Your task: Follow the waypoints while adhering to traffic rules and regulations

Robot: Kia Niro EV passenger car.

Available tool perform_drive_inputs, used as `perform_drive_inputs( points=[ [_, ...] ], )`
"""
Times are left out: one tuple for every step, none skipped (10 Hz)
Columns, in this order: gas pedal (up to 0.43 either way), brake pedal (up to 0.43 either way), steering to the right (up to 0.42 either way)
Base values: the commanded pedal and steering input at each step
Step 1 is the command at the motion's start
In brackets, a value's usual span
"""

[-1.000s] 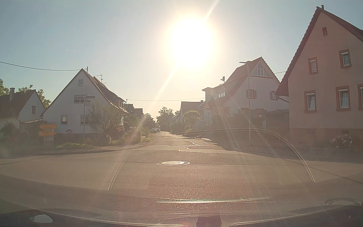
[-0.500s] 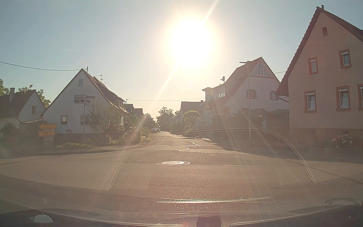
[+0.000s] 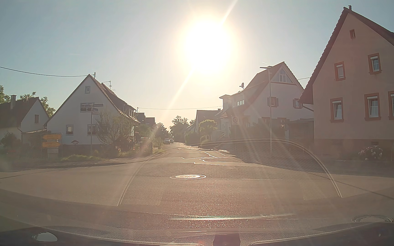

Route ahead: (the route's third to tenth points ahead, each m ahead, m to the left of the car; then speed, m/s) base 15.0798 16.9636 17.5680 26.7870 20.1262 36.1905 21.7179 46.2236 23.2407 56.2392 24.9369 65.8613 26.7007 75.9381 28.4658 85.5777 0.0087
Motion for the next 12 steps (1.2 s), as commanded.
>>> perform_drive_inputs(
  points=[
    [0.0, 0.274, -0.107],
    [0.0, 0.268, -0.107],
    [0.0, 0.274, -0.107],
    [0.0, 0.274, -0.107],
    [0.0, 0.274, -0.107],
    [0.0, 0.268, -0.106],
    [0.0, 0.262, -0.107],
    [0.0, 0.0, -0.107],
    [0.0, 0.0, -0.107],
    [0.0, 0.0, -0.107],
    [0.268, 0.0, -0.108],
    [0.409, 0.0, -0.108]
  ],
)
